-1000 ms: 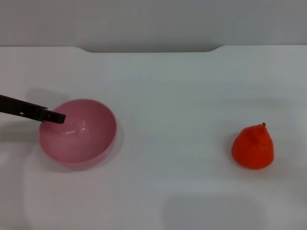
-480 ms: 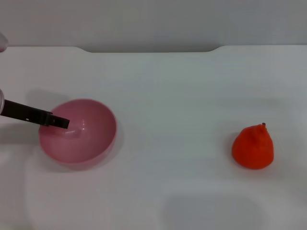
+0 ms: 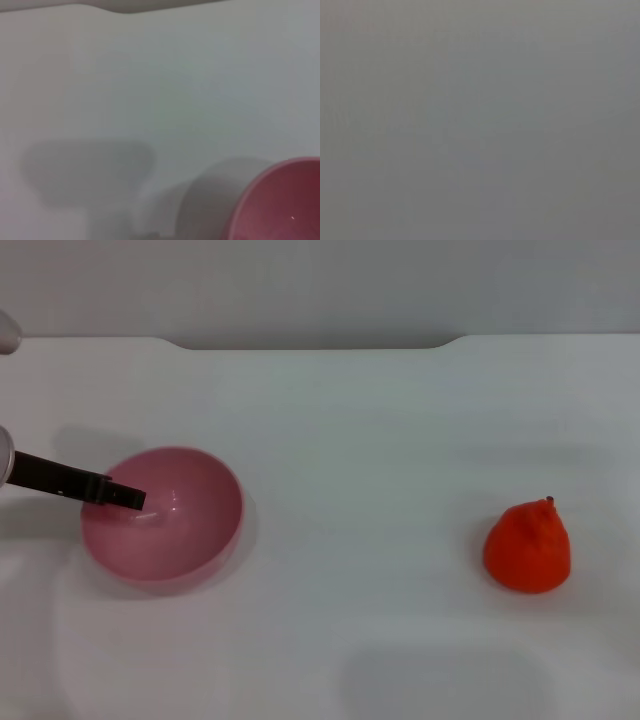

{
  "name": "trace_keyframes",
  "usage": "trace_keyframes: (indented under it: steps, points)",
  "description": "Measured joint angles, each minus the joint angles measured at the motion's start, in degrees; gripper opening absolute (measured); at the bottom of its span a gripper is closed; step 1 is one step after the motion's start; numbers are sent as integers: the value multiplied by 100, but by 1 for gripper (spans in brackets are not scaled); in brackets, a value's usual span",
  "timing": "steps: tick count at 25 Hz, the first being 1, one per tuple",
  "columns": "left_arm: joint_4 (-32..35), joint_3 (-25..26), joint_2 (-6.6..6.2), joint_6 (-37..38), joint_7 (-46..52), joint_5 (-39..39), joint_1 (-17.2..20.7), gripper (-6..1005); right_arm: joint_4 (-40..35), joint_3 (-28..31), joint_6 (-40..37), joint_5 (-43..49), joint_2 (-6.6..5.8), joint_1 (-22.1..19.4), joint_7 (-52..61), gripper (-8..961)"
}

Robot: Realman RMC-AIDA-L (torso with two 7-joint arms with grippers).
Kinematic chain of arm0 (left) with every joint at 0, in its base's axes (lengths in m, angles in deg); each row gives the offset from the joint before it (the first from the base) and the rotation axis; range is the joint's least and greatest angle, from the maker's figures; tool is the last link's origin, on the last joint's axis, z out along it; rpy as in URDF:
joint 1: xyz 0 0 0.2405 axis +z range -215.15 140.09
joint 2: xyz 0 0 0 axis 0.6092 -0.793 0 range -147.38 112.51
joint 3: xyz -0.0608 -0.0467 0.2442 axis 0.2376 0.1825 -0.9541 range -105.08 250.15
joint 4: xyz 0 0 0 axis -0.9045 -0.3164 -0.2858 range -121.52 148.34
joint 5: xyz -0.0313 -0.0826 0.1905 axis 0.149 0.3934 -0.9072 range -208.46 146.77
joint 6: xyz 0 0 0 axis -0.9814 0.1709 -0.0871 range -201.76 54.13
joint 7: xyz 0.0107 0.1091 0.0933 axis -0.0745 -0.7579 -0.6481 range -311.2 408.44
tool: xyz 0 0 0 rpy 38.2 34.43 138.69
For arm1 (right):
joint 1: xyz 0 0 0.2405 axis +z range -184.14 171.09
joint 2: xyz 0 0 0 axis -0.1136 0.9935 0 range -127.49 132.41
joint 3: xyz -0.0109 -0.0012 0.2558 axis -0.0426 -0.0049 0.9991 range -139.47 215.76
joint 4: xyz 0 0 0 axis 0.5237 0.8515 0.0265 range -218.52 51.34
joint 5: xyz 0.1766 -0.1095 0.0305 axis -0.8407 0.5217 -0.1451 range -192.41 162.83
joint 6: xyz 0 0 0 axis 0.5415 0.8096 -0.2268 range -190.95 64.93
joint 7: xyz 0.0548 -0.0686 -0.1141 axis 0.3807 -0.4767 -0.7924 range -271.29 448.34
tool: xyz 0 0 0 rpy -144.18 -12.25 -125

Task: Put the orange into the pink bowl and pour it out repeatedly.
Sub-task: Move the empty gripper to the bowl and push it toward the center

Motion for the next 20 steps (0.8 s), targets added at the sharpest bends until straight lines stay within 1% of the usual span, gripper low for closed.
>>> trace_keyframes:
  steps: [2, 7, 14, 20]
  points:
    - [-3, -5, -5, -112, 131, -20, 17, 730, -7, 22, -3, 0, 0, -16, 0, 753]
    - [-3, -15, -11, -203, 154, -38, 63, 642, -75, 43, -8, -11, 0, -78, 0, 754]
    - [-29, -22, -14, -147, 120, -41, 26, 519, -133, 43, -9, -30, 0, -99, 0, 754]
    - [-37, -21, -14, -110, 101, -41, 16, 245, -136, 51, -5, -19, 0, -92, 0, 753]
